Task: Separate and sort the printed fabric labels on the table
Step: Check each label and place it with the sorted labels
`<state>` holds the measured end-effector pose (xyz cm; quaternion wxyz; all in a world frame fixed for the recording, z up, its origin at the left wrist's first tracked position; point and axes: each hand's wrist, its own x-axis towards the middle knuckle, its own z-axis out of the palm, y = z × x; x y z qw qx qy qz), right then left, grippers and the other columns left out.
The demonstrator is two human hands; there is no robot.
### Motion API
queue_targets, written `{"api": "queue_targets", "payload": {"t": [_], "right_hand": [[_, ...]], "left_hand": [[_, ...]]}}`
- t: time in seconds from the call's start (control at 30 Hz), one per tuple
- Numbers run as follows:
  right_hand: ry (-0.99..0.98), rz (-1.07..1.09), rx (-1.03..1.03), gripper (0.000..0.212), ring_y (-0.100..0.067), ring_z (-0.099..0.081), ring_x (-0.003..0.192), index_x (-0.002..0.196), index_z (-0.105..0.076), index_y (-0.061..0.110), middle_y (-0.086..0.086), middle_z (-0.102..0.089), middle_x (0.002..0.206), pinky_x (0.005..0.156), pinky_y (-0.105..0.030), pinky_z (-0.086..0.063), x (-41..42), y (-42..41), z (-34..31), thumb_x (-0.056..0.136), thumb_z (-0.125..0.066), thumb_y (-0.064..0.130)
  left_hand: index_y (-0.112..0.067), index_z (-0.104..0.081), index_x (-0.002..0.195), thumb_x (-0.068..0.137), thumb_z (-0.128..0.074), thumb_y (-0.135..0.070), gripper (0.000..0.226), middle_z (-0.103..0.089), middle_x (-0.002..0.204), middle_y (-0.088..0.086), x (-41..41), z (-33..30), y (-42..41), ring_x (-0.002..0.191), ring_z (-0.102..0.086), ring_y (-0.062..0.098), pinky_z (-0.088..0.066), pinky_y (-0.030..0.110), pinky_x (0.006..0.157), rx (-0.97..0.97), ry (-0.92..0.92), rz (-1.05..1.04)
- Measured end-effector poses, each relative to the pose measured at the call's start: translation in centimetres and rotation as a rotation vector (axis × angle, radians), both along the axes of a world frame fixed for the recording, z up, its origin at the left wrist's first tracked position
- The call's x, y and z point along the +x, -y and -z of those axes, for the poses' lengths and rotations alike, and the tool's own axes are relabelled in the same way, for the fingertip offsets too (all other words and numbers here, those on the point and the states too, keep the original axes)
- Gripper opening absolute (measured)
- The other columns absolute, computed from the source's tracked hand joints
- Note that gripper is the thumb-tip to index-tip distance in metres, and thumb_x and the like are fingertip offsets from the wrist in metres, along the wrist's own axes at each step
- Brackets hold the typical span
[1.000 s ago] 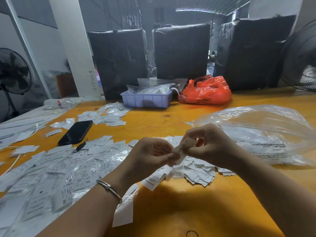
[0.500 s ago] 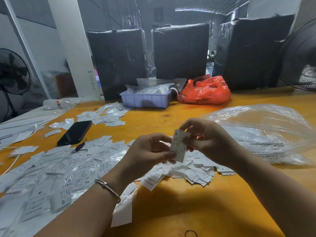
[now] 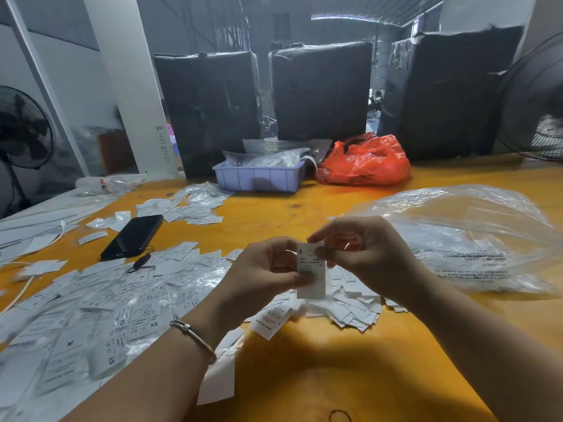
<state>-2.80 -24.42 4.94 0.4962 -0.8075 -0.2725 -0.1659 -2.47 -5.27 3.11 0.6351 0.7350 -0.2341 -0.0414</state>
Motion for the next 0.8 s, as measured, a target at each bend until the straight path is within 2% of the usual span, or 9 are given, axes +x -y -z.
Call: {"api": "queue_targets", "payload": {"t": [0.17,0.27,0.4,0.5,0.57,0.67,0.73,0.8], "right_hand": [[-0.059,-0.026,-0.015,0.017,-0.026,-0.066,0.068,0.093,-0.073,0.006,-0.01,-0.071,0.076,0.065,-0.038,-0.057,-0.08,0.09,0.0,0.08,-0.07,-0.003],[-0.034,0.007,-0.012,0.015,-0.025,-0.066,0.067,0.088,-0.073,0.009,-0.011,-0.072,0.076,0.064,-0.038,-0.057,0.09,0.09,0.04,0.079,-0.071,-0.003],[-0.088,-0.036,-0.02,0.007,-0.02,-0.065,0.062,0.086,-0.074,0.006,-0.011,-0.071,0.073,0.063,-0.035,-0.055,0.13,-0.03,0.21,0.079,-0.074,0.007],[-0.124,-0.074,-0.03,0.016,-0.023,-0.066,0.065,0.087,-0.074,0.009,-0.01,-0.071,0.073,0.063,-0.033,-0.055,0.04,0.17,0.16,0.074,-0.079,0.016],[-0.182,-0.112,-0.05,0.021,-0.027,-0.068,0.07,0.091,-0.073,0.008,-0.013,-0.072,0.075,0.064,-0.031,-0.056,0.07,0.4,0.03,0.072,-0.081,0.011],[-0.249,-0.157,-0.046,0.022,-0.026,-0.066,0.067,0.094,-0.072,0.003,-0.018,-0.071,0.075,0.065,-0.031,-0.056,0.19,0.41,0.07,0.073,-0.077,-0.002],[-0.233,-0.144,-0.02,0.019,-0.024,-0.066,0.065,0.092,-0.073,0.003,-0.016,-0.072,0.074,0.065,-0.032,-0.057,0.22,0.38,0.04,0.075,-0.074,-0.006],[-0.195,-0.121,0.031,0.019,-0.025,-0.066,0.063,0.088,-0.073,0.008,-0.014,-0.073,0.074,0.064,-0.035,-0.058,0.14,0.39,-0.09,0.076,-0.072,-0.007]], "left_hand": [[0.005,-0.063,0.107,0.077,-0.07,0.013,0.032,-0.076,0.092,0.012,0.07,0.0,-0.12,0.086,-0.073,0.018,-0.056,0.022,0.071,-0.042,-0.034,0.01],[-0.002,-0.064,0.11,0.076,-0.073,0.006,0.036,-0.075,0.095,0.015,0.09,-0.12,-0.19,0.088,-0.073,0.022,-0.057,0.024,0.072,-0.057,-0.03,-0.006],[-0.007,-0.065,0.11,0.075,-0.075,0.001,0.037,-0.076,0.096,0.011,0.09,-0.1,-0.34,0.092,-0.073,0.022,-0.056,0.023,0.074,-0.047,-0.019,-0.003],[-0.008,-0.066,0.11,0.076,-0.075,-0.001,0.036,-0.076,0.098,0.01,0.12,-0.04,-0.39,0.094,-0.072,0.021,-0.056,0.023,0.075,-0.014,0.002,-0.018],[-0.011,-0.067,0.107,0.076,-0.076,-0.004,0.033,-0.076,0.097,0.007,0.14,-0.06,-0.4,0.093,-0.072,0.018,-0.056,0.021,0.073,0.004,0.021,-0.031],[-0.011,-0.068,0.104,0.076,-0.075,-0.005,0.03,-0.076,0.095,0.007,0.2,-0.02,-0.36,0.091,-0.073,0.017,-0.055,0.02,0.072,0.007,0.031,-0.034],[-0.012,-0.068,0.104,0.077,-0.075,-0.007,0.028,-0.076,0.095,0.005,0.21,-0.02,-0.35,0.092,-0.072,0.016,-0.056,0.021,0.074,0.011,0.038,-0.039],[-0.015,-0.067,0.104,0.075,-0.074,-0.019,0.03,-0.076,0.095,0.002,0.11,-0.2,-0.39,0.092,-0.072,0.014,-0.056,0.022,0.074,0.012,0.045,-0.051]]}}
